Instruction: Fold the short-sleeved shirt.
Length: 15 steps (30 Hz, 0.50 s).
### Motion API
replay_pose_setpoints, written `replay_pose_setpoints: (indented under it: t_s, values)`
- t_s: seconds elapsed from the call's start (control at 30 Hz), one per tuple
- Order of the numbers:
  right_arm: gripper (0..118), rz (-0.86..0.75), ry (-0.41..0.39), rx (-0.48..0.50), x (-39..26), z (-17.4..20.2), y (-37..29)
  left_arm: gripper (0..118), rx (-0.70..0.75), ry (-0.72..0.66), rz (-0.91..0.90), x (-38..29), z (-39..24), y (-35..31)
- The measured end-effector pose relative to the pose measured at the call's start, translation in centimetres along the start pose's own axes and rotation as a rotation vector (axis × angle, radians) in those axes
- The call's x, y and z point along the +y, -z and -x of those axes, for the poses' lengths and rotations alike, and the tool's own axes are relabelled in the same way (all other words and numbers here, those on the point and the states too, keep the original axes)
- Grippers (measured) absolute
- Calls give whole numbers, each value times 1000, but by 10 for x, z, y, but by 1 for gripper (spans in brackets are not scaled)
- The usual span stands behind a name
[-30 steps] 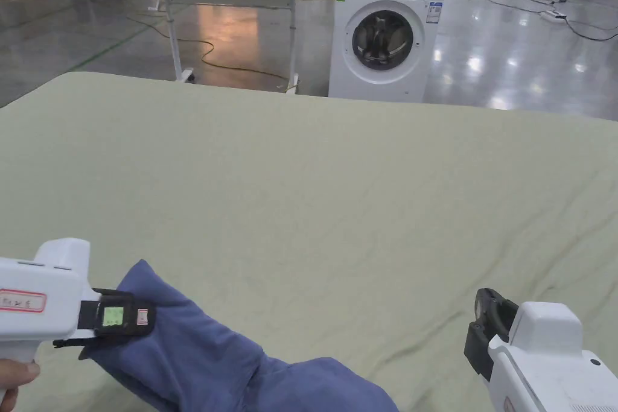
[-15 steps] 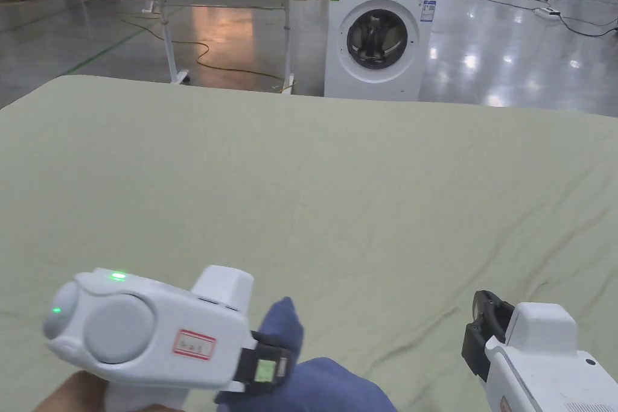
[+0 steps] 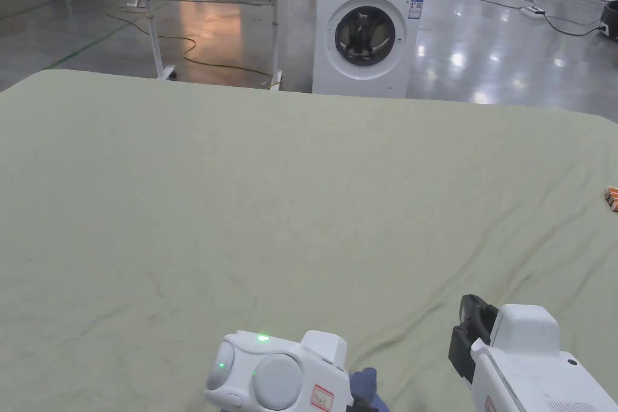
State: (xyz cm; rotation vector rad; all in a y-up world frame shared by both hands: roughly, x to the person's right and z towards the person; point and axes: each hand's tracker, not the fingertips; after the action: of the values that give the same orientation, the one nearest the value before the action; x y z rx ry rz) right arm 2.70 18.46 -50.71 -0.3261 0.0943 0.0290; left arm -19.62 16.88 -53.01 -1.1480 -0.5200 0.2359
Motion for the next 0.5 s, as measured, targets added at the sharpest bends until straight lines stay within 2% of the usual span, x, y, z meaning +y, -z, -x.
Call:
replay_pose_setpoints:
  t_s: [0.13, 0.27, 0.3, 0.37, 0.43, 0.5]
  values:
    - [1, -4, -6, -4, 2, -4, -4, 58, -94, -36, -54, 1, 12, -29]
    - [1, -6, -5, -8, 1, -8, -6, 55, -110, -45, -158, 6, 31, -56]
    - [1, -5, -2, -10, 1, -9, -7, 52, -107, -44, -170, 7, 36, -57]
    - [1, -2, 2, -13, 0, -9, -7, 31, -72, -59, -166, 8, 44, -54]
    - [1, 3, 3, -14, -2, -10, -7, 16, -39, -57, -119, 8, 47, -42]
    - [1, 7, 4, -15, -3, -11, -7, 15, -102, -53, -88, 3, 49, -31]
